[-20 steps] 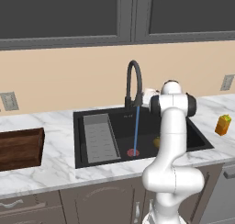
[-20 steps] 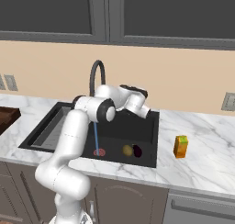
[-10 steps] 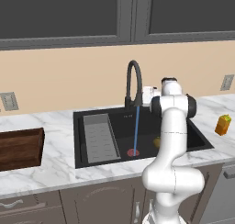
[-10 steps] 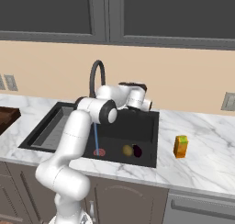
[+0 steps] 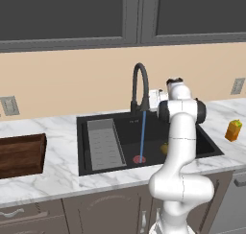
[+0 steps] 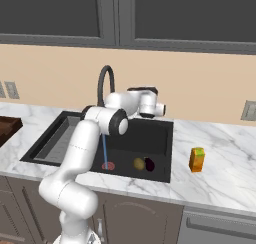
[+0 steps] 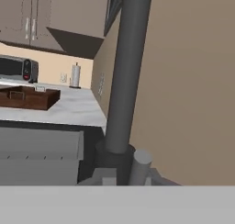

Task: Pick up all produce items and place them in the sink. Turn on the sink faucet to wash them. Then turn the sink off and put them in the tray.

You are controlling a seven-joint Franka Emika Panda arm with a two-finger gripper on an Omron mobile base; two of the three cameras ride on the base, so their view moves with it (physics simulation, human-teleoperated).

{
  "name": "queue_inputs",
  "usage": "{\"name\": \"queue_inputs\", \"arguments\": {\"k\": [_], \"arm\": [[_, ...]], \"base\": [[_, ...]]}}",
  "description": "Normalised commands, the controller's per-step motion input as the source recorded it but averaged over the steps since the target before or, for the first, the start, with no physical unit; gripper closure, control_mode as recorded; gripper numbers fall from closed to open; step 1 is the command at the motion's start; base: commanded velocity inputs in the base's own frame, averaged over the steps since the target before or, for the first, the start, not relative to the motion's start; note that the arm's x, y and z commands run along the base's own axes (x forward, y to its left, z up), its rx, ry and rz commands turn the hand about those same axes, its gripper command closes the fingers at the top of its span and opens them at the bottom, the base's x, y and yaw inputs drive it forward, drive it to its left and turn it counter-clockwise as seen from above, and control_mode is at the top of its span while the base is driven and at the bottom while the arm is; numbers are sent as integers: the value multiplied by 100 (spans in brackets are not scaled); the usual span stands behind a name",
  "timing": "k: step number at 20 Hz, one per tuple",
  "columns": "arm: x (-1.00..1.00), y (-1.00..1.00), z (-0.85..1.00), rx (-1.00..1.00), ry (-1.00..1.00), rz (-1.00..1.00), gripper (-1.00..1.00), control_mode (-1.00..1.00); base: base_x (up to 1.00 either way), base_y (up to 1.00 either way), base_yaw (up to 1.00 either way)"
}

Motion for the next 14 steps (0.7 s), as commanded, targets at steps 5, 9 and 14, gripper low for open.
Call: {"name": "queue_inputs", "arguments": {"k": [5,9,14], "arm": [[10,73,28,-9,0,10,100,-100],[8,77,23,-11,0,9,100,-100],[3,34,3,-7,1,3,-100,-100]], "base": [[0,0,0],[0,0,0],[0,0,0]]}}
